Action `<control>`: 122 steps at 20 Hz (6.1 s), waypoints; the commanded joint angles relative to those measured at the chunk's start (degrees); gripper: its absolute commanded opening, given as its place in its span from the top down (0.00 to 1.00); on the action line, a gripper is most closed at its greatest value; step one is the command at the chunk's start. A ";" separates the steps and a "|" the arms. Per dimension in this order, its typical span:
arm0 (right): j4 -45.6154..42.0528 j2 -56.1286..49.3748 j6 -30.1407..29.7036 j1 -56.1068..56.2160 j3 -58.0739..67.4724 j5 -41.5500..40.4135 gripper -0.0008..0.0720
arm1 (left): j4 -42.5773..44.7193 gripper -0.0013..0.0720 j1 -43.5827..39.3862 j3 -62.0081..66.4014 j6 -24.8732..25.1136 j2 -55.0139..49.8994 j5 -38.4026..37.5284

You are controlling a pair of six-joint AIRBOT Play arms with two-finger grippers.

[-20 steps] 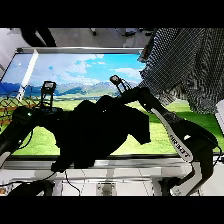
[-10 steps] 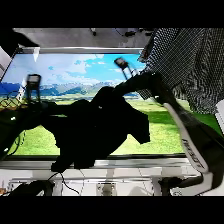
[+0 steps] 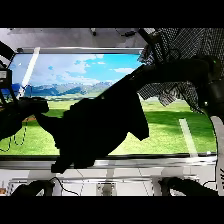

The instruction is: Fold the clothes and pants, and hang the long-sleeved shirts on hangers.

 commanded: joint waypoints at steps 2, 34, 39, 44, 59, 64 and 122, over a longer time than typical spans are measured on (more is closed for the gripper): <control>0.20 1.05 0.09 0.02 -0.33 -3.17 0.95 | -2.99 0.57 1.70 0.07 5.92 1.38 1.92; 0.44 1.05 1.62 0.02 -0.33 -3.56 0.95 | -27.91 0.48 54.23 0.07 36.76 -39.32 2.25; 0.39 1.05 1.62 0.02 -0.33 -3.56 0.95 | -32.48 0.90 53.70 0.07 40.50 -39.01 3.65; 0.39 1.05 1.62 0.02 -0.33 -3.54 0.95 | -30.38 0.95 53.94 0.09 40.28 -32.00 6.47; -18.29 -2.58 10.95 -0.55 -0.33 3.32 0.96 | -46.05 0.95 42.12 4.39 60.85 2.40 40.37; -11.80 -2.58 11.37 -5.66 -0.33 3.32 0.95 | -47.32 0.95 28.81 4.37 60.67 2.38 49.81; -18.10 9.09 -33.24 11.98 -0.15 -6.80 0.29 | -54.12 0.95 -2.64 5.77 81.18 -24.79 20.68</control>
